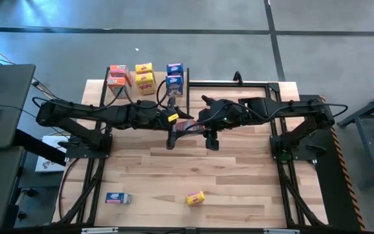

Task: Stack cereal on shelf
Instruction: Put the orange cereal box on the shelf aligned with the other orange cereal boxes

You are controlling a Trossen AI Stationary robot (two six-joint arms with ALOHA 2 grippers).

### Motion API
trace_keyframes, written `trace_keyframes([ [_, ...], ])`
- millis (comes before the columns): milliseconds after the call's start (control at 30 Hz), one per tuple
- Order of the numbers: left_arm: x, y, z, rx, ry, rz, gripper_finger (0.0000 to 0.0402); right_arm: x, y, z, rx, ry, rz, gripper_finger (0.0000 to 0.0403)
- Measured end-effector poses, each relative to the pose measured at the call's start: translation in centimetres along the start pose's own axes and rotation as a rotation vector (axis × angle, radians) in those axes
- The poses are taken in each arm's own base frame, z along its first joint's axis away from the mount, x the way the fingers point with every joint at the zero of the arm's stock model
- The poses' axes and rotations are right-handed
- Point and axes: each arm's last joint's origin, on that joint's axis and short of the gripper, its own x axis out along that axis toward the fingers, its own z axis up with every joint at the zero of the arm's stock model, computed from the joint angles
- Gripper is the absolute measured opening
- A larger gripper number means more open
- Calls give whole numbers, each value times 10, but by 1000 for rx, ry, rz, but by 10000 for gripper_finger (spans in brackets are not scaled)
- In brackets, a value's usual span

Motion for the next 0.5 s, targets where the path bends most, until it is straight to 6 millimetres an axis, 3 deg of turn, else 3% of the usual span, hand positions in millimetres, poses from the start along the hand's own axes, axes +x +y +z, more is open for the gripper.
trace_keyframes([
  [500, 2, 1, -1, -3, -3, -33, 188, 0, 0, -1, -2, 6, 2, 138],
])
